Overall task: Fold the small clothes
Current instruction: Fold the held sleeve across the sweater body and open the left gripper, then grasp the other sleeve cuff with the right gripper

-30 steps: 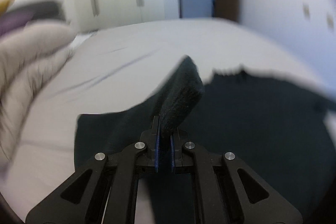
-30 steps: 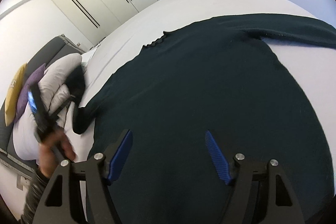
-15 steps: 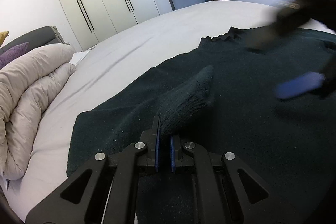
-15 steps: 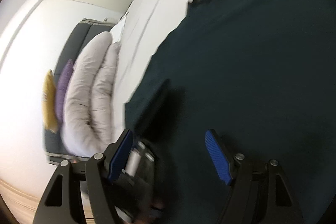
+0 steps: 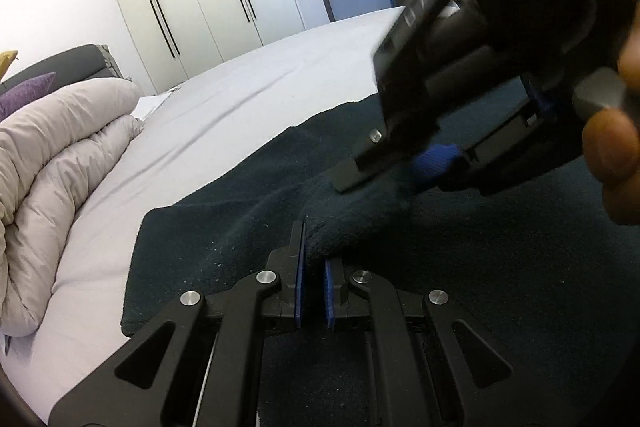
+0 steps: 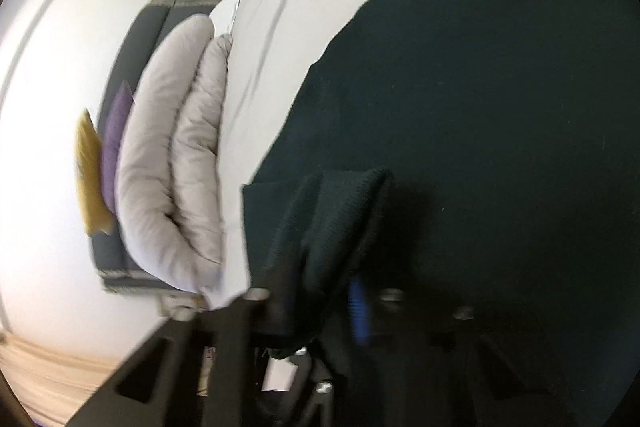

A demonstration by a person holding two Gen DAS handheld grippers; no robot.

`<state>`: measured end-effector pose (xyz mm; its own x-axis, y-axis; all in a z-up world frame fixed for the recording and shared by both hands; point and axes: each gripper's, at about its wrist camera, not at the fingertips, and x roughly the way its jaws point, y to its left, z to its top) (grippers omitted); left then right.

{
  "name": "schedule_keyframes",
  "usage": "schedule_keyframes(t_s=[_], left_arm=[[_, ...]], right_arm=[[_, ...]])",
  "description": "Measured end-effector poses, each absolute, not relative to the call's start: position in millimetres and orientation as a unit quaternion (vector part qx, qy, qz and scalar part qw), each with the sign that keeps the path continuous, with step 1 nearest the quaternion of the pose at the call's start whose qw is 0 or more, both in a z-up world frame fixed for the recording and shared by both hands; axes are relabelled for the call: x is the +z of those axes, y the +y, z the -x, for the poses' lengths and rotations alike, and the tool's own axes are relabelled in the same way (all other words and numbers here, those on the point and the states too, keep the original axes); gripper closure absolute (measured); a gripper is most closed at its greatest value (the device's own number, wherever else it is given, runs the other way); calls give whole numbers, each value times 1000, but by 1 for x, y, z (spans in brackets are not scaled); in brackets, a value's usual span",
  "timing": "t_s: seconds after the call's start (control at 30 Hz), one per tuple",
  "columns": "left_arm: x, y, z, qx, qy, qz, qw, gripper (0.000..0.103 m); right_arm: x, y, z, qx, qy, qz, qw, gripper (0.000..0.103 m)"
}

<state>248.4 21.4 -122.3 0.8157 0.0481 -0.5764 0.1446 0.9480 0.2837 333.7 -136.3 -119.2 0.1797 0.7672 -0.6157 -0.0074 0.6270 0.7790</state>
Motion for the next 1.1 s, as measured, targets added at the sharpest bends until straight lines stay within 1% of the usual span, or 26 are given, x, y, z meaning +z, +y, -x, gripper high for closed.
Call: schedule_keyframes(t_s=[0.03,0.1,0.23,0.4,0.63,0.9,1.1], left_arm=[[-121,22,-248,-31,303,-157,939,95],[-114,25,-244,-43,306,-142,941,90],[-91,49,-225,-79,304,-35,949,89],[-97,78,-217,-70,337,41,938,89],[-115,89,-221,-40,370,50,927,89],[-128,97,-232,-21,390,69,918,89],[-128,112,-232,-16,398,92,913,89]], right_arm=[[-116,-137,-333,278,570,-319,704,92],[-110,-142,-334,273,558,-312,719,93],[-90,-167,-333,264,530,-296,749,94],[-77,-233,-337,216,509,-302,777,94],[-81,-307,-341,152,498,-316,793,94],[-90,-349,-334,121,488,-339,795,94],[-93,-353,-338,101,496,-327,798,94]])
